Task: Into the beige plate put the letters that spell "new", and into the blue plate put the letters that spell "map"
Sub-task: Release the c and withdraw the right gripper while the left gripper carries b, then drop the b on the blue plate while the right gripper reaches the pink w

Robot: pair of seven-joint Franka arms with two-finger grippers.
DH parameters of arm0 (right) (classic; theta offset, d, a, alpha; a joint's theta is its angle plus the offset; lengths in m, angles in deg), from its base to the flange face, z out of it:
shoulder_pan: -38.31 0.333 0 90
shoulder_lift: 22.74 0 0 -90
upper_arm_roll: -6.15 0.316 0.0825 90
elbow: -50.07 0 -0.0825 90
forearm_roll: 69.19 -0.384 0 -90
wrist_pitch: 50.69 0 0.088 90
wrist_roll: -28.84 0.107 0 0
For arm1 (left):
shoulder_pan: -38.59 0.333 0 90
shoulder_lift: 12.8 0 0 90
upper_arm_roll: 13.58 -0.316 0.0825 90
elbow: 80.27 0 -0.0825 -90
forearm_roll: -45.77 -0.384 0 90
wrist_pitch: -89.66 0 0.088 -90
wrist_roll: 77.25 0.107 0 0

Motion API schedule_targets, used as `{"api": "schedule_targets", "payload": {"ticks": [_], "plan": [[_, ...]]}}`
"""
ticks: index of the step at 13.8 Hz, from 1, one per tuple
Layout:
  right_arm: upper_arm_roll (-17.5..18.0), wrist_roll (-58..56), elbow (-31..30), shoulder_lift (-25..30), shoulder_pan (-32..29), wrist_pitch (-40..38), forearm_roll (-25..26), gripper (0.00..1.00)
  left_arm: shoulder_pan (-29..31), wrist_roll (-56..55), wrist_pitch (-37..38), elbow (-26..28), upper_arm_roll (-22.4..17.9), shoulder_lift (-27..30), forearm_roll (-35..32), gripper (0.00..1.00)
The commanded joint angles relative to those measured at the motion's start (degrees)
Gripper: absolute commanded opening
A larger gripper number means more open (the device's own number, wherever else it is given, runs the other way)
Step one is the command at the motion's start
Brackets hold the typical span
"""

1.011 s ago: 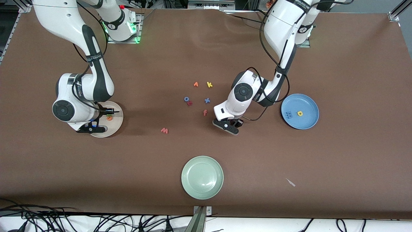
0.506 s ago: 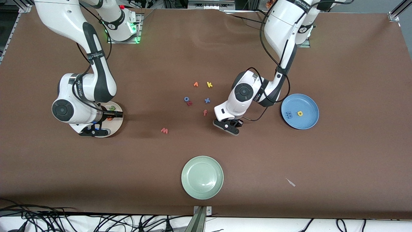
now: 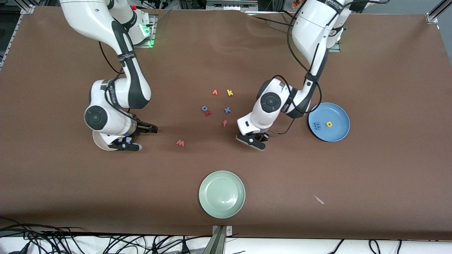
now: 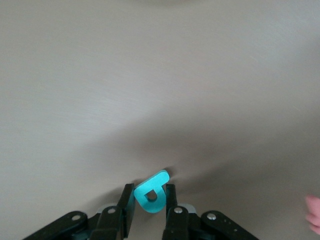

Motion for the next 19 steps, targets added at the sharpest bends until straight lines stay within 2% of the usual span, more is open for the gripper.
{"api": "schedule_targets", "payload": {"ticks": [1, 5, 8, 11, 14, 15, 17, 18, 19], "plan": [[-0.4, 3.3, 3.5, -3.7, 2.8, 2.0, -1.5, 1.00, 6.8, 5.0, 1.7, 7.4, 0.7, 7.7, -1.2, 0.15], [1.9, 9.6, 5.5, -7.1, 4.0, 6.0, -1.9, 1.00, 16.8, 8.9, 3.2, 21.6, 2.8, 19.7, -1.7, 0.17], [2.9, 12.3, 7.4, -8.8, 4.0, 6.2, -2.0, 1.00, 22.8, 11.9, 7.9, 28.3, 2.9, 26.4, -1.8, 0.17], [4.3, 13.0, 7.4, -10.0, 4.5, 8.6, -3.9, 1.00, 28.2, 14.2, 9.6, 33.1, 2.9, 28.3, -2.3, 0.21], [5.5, 14.2, 7.5, -10.9, 4.6, 10.9, -4.1, 1.00, 30.0, 14.2, 9.6, 36.0, 2.8, 28.2, -2.3, 0.26], [5.7, 14.3, 7.9, -11.3, 4.6, 11.4, -4.1, 1.00, 30.4, 14.2, 9.5, 36.2, 2.8, 28.1, -2.4, 0.32], [5.7, 14.3, 8.4, -11.9, 4.6, 11.5, -4.1, 1.00, 30.5, 14.2, 9.1, 36.1, 2.5, 27.9, -2.5, 0.54], [5.7, 14.4, 8.4, -12.0, 4.6, 11.5, -4.3, 0.99, 30.8, 14.2, 9.1, 36.1, 2.3, 27.9, -2.9, 0.68], [5.7, 14.4, 8.5, -12.0, 4.6, 11.5, -4.4, 0.95, 31.2, 13.9, 9.1, 36.1, 2.3, 27.9, -2.9, 0.88]]}}
